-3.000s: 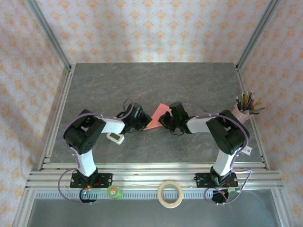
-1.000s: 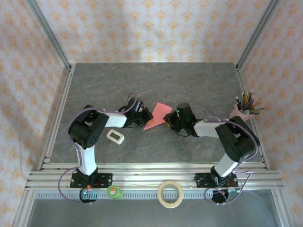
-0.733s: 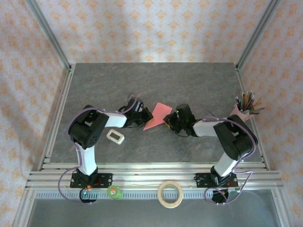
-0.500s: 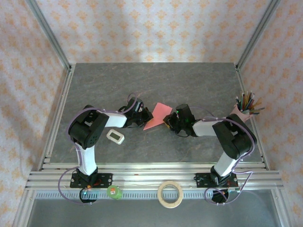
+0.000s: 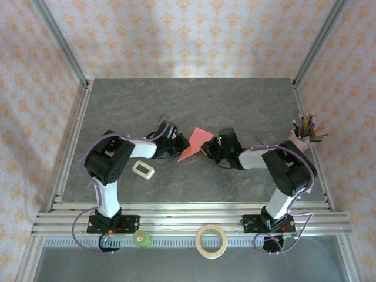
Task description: Fold a paper plane with a square sheet of paper (pick it up from the middle)
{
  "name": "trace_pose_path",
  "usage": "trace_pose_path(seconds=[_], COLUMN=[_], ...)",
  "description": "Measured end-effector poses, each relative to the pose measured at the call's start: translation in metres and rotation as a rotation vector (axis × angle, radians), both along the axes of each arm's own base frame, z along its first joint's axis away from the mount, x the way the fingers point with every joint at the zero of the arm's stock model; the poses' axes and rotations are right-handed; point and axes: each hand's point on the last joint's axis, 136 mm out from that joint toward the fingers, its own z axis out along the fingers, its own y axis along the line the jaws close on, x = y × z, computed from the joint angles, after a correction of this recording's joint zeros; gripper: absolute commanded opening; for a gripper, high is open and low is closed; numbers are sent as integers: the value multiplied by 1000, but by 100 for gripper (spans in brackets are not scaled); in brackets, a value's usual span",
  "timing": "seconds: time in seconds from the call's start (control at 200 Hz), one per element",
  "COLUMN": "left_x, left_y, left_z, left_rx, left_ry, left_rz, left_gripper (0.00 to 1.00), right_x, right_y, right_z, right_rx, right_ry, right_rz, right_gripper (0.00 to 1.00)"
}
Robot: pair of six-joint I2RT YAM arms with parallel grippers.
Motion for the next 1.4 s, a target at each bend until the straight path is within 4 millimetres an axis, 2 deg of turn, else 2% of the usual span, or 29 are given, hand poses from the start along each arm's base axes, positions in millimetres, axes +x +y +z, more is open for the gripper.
trace_pose_path(seconds=[0.14, 0.36, 0.465, 0.721, 0.816, 0.931, 1.161, 1.401], left_x=[-4, -2, -3, -18, -20, -25, -30, -42], left_y=[4, 11, 11, -5, -6, -3, -6, -24], left_z=[10, 50, 66, 95, 94, 83, 75, 61], left_rx=[21, 73, 133, 355, 433, 527, 622, 700], left_ry=[-10, -161, -264, -546, -612, -656, -743, -843], left_rz=[-15, -100, -163, -378, -425, -481, -583, -736], left_gripper=[25, 37, 43, 52, 58, 61, 61, 60], right_x=[0, 0, 0, 3, 4, 4, 2, 2], right_y=[0, -2, -4, -17, -22, -25, -28, -28], right_z=[0, 0, 5, 14, 13, 11, 9, 11], right_rx=[1, -10, -12, -24, -27, -29, -33, -29], right_ry=[-2, 0, -6, -10, 0, 12, 30, 36], right_rz=[-1, -7, -9, -33, -43, -49, -38, -31], right_gripper=[3, 2, 1, 1, 0, 0, 0, 0])
